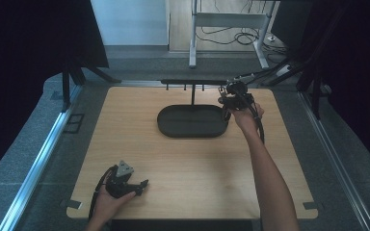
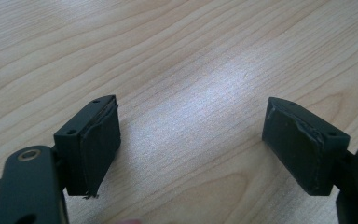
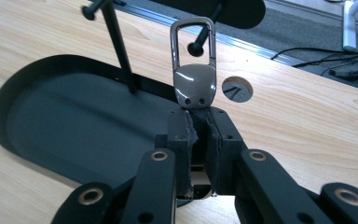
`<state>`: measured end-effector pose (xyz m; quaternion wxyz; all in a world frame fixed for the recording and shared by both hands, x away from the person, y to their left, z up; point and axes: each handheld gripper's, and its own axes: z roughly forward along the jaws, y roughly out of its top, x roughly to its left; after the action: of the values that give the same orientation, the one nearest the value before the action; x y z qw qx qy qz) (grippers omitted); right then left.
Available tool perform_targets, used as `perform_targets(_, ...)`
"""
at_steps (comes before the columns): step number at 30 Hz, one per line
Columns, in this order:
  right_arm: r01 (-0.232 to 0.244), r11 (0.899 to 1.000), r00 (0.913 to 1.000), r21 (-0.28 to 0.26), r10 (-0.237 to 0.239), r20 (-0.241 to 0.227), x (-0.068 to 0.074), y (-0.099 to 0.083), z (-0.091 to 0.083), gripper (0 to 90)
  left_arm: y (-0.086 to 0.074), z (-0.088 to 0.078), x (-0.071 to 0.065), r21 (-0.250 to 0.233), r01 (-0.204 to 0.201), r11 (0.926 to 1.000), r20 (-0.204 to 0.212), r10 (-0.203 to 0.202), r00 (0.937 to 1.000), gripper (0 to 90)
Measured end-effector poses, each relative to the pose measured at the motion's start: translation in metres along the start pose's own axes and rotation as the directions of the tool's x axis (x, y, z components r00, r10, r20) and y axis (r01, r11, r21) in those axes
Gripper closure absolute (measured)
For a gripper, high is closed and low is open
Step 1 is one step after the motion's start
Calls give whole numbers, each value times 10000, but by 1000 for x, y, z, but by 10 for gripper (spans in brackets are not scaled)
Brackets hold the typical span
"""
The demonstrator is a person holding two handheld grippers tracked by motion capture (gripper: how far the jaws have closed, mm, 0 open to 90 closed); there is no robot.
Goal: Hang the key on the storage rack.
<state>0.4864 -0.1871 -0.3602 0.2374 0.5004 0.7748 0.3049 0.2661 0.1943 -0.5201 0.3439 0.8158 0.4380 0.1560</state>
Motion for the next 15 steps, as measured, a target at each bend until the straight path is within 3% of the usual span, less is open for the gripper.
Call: perform_targets(15,-552,9981,9985,-279,553,3,-1,-3,22,805,0,0,0,-29,32,10000,39,-32,10000,195)
